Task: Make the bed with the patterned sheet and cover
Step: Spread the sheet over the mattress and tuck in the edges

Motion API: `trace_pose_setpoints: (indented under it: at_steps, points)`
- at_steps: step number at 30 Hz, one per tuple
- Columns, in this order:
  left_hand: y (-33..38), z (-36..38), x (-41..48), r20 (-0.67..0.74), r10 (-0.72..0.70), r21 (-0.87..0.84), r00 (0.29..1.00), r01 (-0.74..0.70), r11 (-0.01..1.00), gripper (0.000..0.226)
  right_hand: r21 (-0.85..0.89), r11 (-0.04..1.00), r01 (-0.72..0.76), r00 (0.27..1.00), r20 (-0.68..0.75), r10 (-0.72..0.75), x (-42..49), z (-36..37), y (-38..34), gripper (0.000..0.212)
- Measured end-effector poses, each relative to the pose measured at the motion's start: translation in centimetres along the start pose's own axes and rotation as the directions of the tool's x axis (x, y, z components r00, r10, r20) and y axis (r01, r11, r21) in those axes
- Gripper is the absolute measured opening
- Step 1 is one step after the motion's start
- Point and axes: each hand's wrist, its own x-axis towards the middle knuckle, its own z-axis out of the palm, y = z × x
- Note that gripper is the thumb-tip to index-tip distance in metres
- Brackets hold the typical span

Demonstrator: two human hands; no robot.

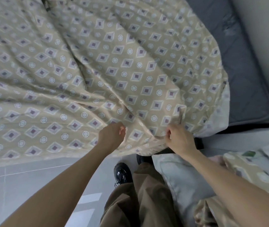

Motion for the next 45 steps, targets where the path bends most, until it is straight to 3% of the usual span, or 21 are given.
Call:
trace_pose_setpoints:
  at_steps: [2,4,8,10,12,15,19,22,30,35,38,43,45]
  points:
    - [1.6,-0.7,1.5,-0.016,-0.060,-0.091,0.998,0.058,0.994,0.027,0.125,0.989,-0.078,0.974,-0.203,0.103,1.2,-0.8,0.6,0.016]
    - [3.4,-1.4,3.3,-0.016,-0.151,-0.163,0.988,0.147,0.976,0.035,0.241,0.951,-0.193,0.930,-0.264,0.256,3.0,-1.3,1.0,0.035]
    - [5.3,-1.4,7.6,0.007,-0.313,-0.232,0.950,0.306,0.923,0.059,0.363,0.873,-0.325,0.919,-0.096,0.382,7.4,-2.7,1.4,0.070]
    - [5.7,-1.2,9.5,0.017,-0.402,-0.326,0.915,0.386,0.863,0.066,0.377,0.851,-0.365,0.926,0.047,0.376,9.5,-3.0,1.8,0.065]
    - [6.2,-1.0,10.9,0.016,-0.450,-0.373,0.893,0.423,0.826,0.052,0.346,0.862,-0.371,0.928,0.166,0.333,10.9,-2.9,2.4,0.048]
    - [7.0,-1.2,11.3,0.003,-0.393,-0.361,0.920,0.367,0.857,0.030,0.306,0.910,-0.279,0.959,0.134,0.249,10.2,-3.1,3.5,0.026]
    - [7.6,-1.5,11.1,0.014,-0.317,-0.329,0.948,0.304,0.894,0.031,0.237,0.959,-0.153,0.988,0.057,0.143,8.0,-3.9,5.4,0.013]
    - [8.0,-1.9,11.1,0.028,-0.280,-0.272,0.960,0.277,0.922,0.026,0.143,0.982,-0.122,0.992,0.039,0.118,7.8,-4.1,6.3,0.018]
    - [8.2,-1.4,10.5,0.126,-0.203,-0.076,0.971,0.213,0.974,0.020,0.151,0.978,-0.147,0.989,0.051,0.141,6.0,-2.8,7.8,0.021]
    - [7.7,0.1,9.7,0.108,-0.183,-0.083,0.977,0.193,0.978,0.021,0.132,0.972,-0.196,0.977,0.116,0.181,4.7,-1.4,8.7,0.041]
    - [7.6,0.3,9.6,0.104,-0.179,-0.100,0.978,0.190,0.977,0.020,0.101,0.976,-0.193,0.975,0.129,0.180,4.5,-1.0,8.8,0.041]
    - [8.7,-0.1,10.1,0.196,-0.212,0.000,0.958,0.216,0.976,0.047,0.115,0.966,-0.230,0.961,0.185,0.207,5.1,-1.1,9.3,0.021]
    - [9.9,-0.3,10.1,0.171,-0.187,0.028,0.967,0.185,0.982,0.044,0.130,0.964,-0.232,0.961,0.182,0.207,4.5,-1.5,9.9,0.030]
